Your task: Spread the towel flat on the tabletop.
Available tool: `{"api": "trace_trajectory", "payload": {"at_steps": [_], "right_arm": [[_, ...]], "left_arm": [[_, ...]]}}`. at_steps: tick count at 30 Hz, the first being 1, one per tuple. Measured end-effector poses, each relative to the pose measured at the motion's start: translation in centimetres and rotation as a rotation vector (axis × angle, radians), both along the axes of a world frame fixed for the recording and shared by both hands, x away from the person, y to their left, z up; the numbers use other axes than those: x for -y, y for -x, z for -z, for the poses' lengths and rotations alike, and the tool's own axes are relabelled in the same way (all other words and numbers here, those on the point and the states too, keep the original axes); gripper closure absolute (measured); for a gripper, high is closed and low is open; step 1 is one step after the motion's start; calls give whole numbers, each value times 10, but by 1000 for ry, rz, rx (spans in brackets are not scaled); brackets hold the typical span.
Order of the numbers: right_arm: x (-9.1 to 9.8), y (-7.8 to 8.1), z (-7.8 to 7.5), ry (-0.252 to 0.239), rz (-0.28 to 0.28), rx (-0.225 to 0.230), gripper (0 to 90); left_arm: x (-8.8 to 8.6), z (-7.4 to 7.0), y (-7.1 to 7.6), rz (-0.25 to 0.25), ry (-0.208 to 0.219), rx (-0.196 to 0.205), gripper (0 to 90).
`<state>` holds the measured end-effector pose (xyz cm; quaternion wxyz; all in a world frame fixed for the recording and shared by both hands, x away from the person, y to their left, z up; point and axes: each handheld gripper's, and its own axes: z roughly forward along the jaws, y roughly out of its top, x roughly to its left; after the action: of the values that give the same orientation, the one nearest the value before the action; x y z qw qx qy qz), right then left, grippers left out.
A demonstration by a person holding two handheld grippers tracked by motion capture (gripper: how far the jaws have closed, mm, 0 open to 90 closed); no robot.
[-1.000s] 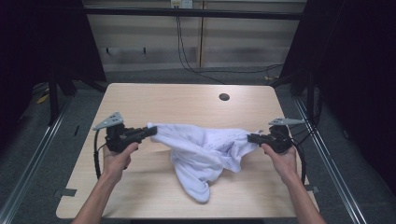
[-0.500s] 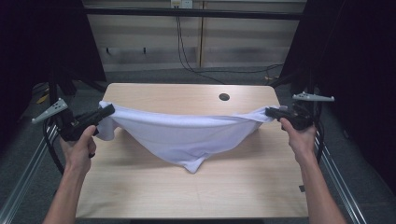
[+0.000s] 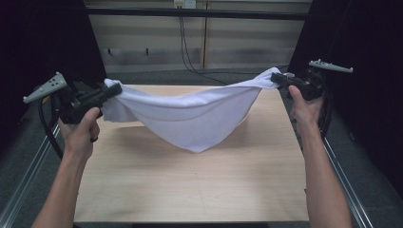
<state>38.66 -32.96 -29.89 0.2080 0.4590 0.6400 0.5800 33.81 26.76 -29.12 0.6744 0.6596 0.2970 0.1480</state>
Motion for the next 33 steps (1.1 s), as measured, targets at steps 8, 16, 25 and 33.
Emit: {"api": "trace_trajectory", "payload": {"at_steps": [8,16,25,33], "right_arm": [[21,42,77,94,-29,-140,819],[13,88,129,149,-57,-203,588],[-67,118,151,213,-251,-230,575],[-123,127,167,238,-401,-248,545]], "left_arm": [[23,76,24,118,-128,-178,865],[49,126,75,215,-197,-279,861],[29,138,95,169,-250,-278,660],[-17,156,68,86,-124,-326,575]]}}
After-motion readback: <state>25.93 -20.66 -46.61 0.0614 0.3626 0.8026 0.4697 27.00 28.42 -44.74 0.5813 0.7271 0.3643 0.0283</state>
